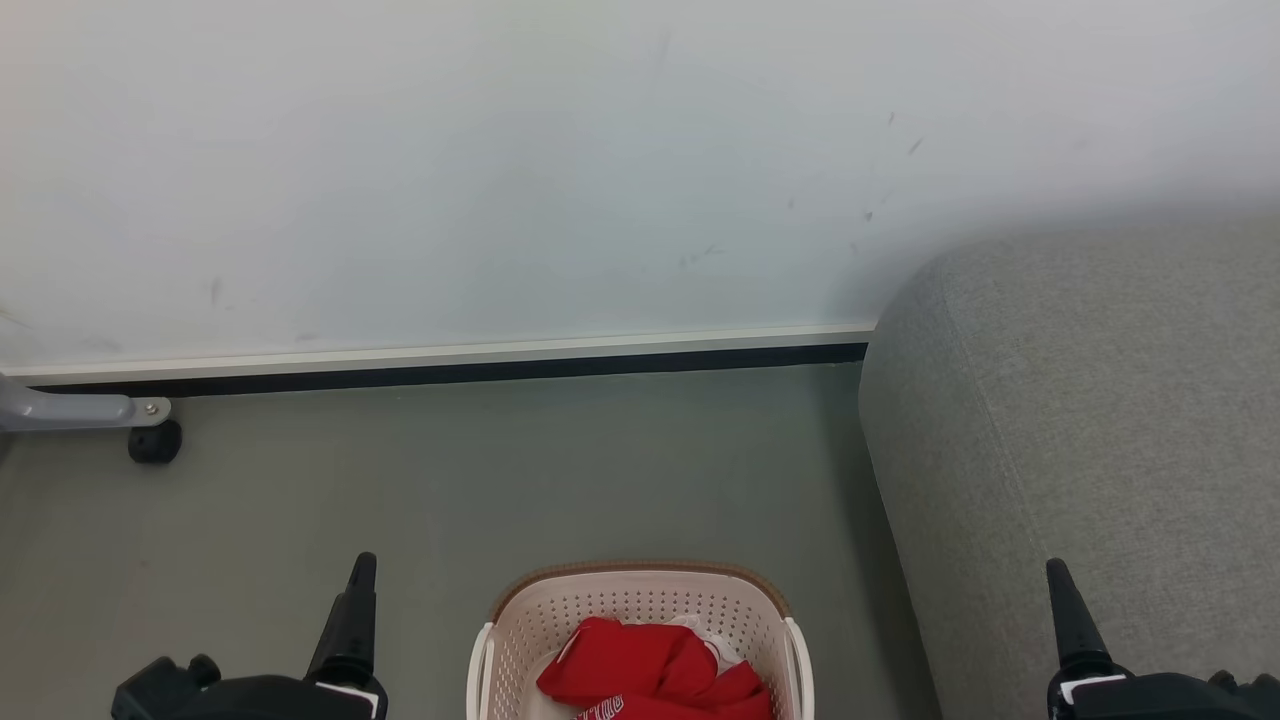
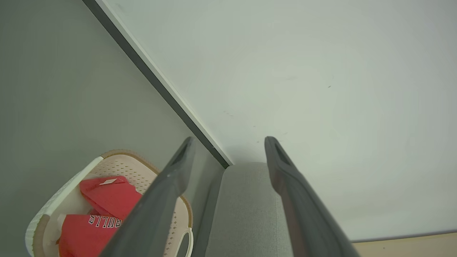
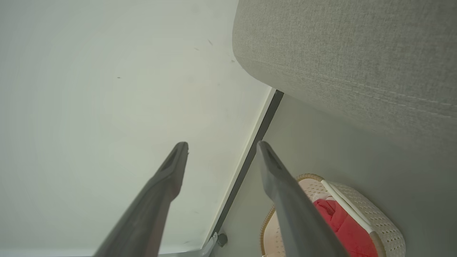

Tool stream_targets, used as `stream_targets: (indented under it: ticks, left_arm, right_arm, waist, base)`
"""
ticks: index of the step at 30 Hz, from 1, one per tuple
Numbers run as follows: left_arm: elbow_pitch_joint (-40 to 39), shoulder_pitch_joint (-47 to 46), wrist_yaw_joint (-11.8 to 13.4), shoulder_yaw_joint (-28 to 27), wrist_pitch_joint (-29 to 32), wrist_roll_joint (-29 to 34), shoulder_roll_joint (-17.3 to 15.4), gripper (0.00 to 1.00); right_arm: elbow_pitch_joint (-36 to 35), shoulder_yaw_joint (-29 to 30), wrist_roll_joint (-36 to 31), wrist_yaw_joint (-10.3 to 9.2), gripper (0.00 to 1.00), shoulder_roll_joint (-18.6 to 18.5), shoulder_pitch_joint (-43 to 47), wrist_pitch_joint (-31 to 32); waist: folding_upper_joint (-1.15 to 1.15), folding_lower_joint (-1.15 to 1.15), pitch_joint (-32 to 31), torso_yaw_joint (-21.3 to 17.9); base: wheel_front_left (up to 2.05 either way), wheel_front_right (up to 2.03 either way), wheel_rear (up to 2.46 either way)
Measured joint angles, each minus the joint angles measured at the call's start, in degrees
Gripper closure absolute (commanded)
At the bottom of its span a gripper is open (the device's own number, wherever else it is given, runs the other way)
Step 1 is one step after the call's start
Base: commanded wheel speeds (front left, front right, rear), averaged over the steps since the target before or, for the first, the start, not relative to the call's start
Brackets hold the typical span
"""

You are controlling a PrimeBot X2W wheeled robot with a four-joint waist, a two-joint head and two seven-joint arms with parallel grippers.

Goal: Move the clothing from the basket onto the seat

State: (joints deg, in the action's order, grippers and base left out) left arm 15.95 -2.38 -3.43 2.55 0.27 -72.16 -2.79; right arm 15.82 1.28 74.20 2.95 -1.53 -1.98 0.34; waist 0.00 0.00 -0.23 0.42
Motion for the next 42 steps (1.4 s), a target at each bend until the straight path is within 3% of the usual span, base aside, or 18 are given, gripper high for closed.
stream_targets:
  ticks: [27,42]
  left_arm:
    - [-1.6,-0.7,4.5,5.1,-5.5,27.2,-3.1,0.0]
    - [-2.8,0.5,6.2,5.6,-8.3,38.7,-3.7,0.0]
  right_arm:
    - [-1.0,-8.6,-27.1,-4.03,0.0,-2.4,0.2,-5.6]
    - [-1.5,-11.7,-38.1,-5.86,0.0,-2.8,0.3,-8.3]
  waist:
    - [0.0,0.0,-0.4,0.4]
    - [0.0,0.0,-0.7,0.6]
  base:
    - [0.0,0.0,0.0]
    - [0.0,0.0,0.0]
